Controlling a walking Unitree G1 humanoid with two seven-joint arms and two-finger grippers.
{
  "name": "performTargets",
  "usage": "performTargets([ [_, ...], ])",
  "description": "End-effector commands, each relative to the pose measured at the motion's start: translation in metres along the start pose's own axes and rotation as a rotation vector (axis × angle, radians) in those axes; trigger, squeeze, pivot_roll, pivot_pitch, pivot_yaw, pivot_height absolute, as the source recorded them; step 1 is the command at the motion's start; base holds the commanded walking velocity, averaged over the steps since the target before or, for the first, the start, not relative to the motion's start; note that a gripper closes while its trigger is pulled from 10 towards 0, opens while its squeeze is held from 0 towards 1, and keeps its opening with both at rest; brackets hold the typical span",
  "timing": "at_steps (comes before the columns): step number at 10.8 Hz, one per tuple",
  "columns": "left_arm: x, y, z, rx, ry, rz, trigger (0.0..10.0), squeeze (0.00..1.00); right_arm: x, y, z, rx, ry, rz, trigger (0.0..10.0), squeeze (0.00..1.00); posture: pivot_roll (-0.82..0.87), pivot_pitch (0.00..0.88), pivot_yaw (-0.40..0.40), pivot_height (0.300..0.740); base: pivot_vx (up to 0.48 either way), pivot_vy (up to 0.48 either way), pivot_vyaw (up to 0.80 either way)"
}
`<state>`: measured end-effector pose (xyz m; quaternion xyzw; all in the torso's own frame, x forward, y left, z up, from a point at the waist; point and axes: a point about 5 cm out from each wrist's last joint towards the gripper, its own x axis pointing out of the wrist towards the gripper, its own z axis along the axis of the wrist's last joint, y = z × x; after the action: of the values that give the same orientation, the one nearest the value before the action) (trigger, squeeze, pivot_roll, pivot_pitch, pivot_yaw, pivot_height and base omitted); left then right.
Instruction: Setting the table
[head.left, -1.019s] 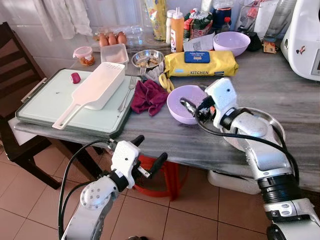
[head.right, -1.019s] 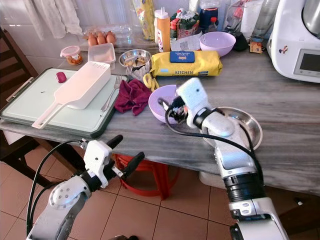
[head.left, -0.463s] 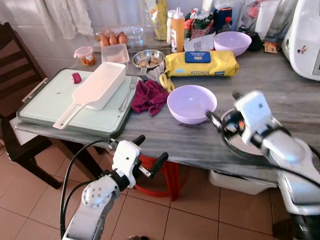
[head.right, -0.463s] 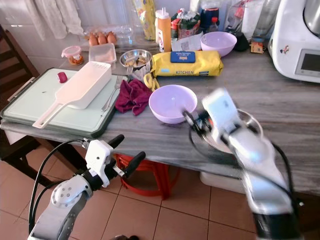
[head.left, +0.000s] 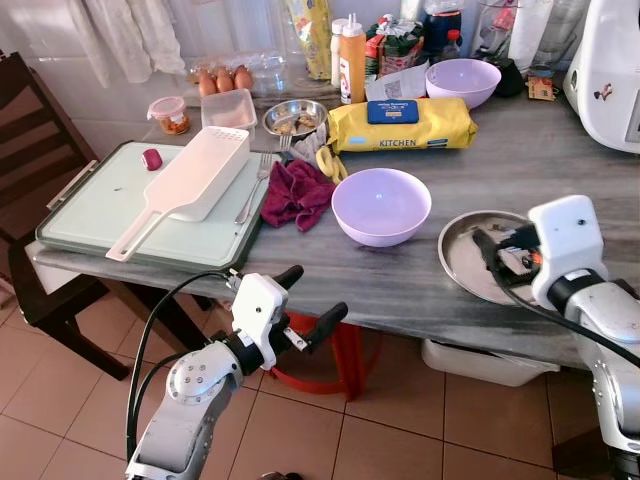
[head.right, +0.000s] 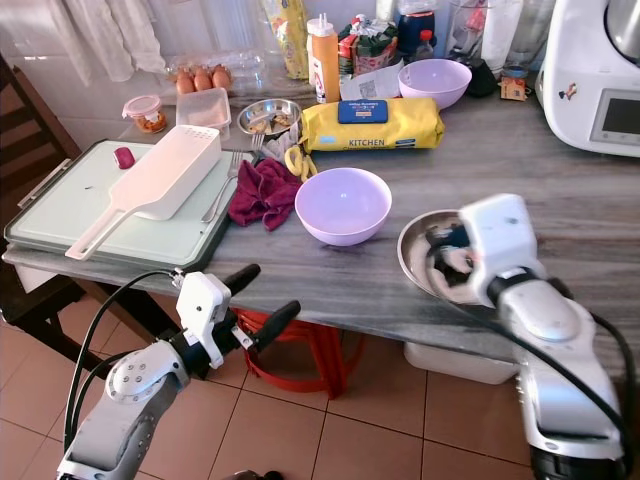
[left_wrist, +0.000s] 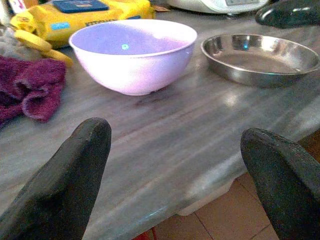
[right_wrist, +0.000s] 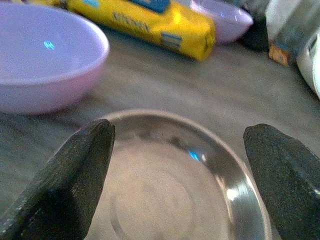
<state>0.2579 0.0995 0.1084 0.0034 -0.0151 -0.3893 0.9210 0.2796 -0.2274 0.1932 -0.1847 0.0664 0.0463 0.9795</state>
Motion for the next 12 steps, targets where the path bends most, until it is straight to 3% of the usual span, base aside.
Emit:
performTargets([
  [1,-0.002,0.002,-0.005,0.001,0.027,-0.004,10.0,0.00,-0.001,-0.001,-0.002,0.010,0.022,-0.016,10.0,1.00,-0.20,0.106,0.122,0.740,0.000,0.000,0.00],
  [7,-0.005,0.003,-0.008,0.012,0.034,0.044,10.0,0.00,0.011,-0.011,-0.025,0.105,0.161,-0.013,10.0,1.00,-0.18,0.108,0.104,0.740,0.000,0.000,0.00],
  [12,-0.005,0.001,-0.007,0.018,0.036,0.048,10.0,0.00,0.016,-0.002,-0.030,0.186,0.191,0.082,10.0,1.00,-0.16,0.113,0.103,0.740,0.000,0.000,0.00],
])
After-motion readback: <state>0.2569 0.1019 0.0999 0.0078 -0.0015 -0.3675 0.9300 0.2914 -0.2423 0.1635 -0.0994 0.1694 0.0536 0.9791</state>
